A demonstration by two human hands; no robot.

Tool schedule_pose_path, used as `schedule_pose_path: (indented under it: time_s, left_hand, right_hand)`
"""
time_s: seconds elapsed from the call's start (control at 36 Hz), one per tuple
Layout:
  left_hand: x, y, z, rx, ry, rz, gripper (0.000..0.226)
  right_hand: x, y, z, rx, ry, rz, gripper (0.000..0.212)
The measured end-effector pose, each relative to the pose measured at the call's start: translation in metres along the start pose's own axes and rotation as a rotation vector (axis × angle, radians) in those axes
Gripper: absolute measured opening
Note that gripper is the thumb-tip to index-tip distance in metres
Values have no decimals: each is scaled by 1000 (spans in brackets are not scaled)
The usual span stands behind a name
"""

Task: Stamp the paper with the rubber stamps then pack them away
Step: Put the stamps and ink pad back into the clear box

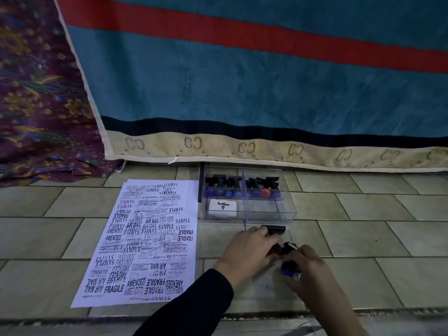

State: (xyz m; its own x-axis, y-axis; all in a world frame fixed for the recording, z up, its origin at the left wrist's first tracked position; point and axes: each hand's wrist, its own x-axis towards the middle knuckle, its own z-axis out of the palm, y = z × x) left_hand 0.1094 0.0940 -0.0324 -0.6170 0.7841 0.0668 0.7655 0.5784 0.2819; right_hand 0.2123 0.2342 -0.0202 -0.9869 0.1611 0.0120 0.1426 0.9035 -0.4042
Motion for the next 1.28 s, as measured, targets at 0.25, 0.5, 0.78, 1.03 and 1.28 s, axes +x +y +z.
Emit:
schedule_pose_path:
  time_s: [0.25, 0.5, 0.78, 1.03, 1.28]
  left_hand:
    - [3, 5, -1, 50, 36, -10, 37]
    - [-23, -7, -50, -161, 330, -36, 36]
    - [32, -29, -70, -69, 346, -106, 27]
    - [54, -36, -39, 37, 278, -152, 27]
    - [54, -42, -31, 38, 252, -161, 32]
  right_hand:
    - [-6, -6, -1, 46, 107, -51, 29]
    - [-2, -17, -51, 291, 312, -50, 24]
    - [86, -19, -60, 134, 241, -114, 23]
    - [128, -4, -51, -82, 46, -91, 24]
    - [141, -5, -47, -218, -100, -99, 22]
